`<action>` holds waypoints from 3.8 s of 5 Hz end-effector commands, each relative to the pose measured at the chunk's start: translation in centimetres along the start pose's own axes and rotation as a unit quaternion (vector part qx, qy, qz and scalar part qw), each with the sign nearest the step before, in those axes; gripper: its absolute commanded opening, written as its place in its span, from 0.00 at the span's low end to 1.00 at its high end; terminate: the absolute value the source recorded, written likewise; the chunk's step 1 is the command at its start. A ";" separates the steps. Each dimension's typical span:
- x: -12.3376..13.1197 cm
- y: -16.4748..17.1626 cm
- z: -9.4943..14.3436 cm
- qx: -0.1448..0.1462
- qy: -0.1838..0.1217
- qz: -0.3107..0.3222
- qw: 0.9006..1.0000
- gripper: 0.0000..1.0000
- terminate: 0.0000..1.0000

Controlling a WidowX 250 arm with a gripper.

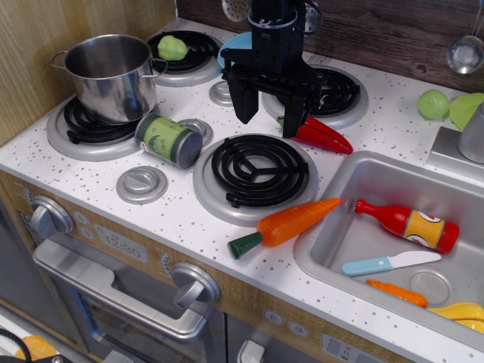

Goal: Put broccoli in pot or pan

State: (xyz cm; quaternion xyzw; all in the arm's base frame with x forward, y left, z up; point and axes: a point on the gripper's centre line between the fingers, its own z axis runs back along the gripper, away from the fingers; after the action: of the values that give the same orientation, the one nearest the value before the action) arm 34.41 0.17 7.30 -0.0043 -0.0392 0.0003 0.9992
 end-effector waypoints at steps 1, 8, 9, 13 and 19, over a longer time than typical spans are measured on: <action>0.0 0.0 0.0 0.000 0.000 0.000 1.000 1.00 0.00; 11.1 20.2 2.6 0.187 -0.155 -0.104 0.964 1.00 0.00; 11.9 21.7 2.3 0.186 -0.163 -0.116 0.962 1.00 0.00; 13.8 23.5 -2.6 0.125 -0.193 -0.142 0.963 1.00 0.00; 7.6 19.6 12.3 0.257 -0.095 -0.072 0.959 0.00 0.00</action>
State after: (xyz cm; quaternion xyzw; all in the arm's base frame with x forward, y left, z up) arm 39.57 18.29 17.98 0.2401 -0.0954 -0.0544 0.9645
